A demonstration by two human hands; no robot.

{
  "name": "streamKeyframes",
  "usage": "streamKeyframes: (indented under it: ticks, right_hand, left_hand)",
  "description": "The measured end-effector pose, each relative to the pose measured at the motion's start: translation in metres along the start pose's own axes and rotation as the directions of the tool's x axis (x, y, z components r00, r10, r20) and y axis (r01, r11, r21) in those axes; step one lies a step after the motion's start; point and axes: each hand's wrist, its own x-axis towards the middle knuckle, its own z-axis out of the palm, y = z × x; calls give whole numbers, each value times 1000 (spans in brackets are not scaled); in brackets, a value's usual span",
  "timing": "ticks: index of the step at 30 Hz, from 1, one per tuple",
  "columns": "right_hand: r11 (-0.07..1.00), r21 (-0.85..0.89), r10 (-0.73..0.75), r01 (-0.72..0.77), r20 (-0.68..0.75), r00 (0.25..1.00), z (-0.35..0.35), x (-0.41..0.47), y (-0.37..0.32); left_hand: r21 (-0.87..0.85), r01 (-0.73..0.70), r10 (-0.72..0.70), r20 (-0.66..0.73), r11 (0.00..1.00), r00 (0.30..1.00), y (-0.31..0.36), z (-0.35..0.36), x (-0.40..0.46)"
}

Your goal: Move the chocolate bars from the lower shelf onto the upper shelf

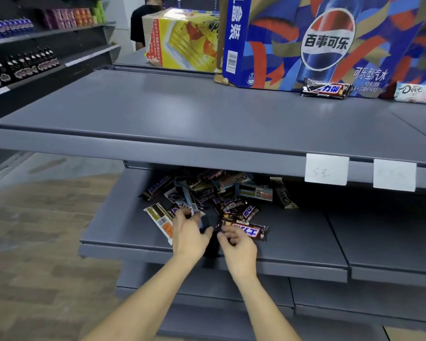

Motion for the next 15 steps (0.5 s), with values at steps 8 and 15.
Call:
streamKeyframes:
  ticks: [8, 15]
  right_hand:
    - [861, -498, -202, 103, -149, 968, -30, 25, 28]
    - [736, -667, -183, 118, -29, 983, -33, 29, 13]
  left_hand:
    - [-216, -47, -6, -237, 975, 972, -8, -12, -4]
    - [-142, -59, 36, -162, 988, 986, -22, -10, -9]
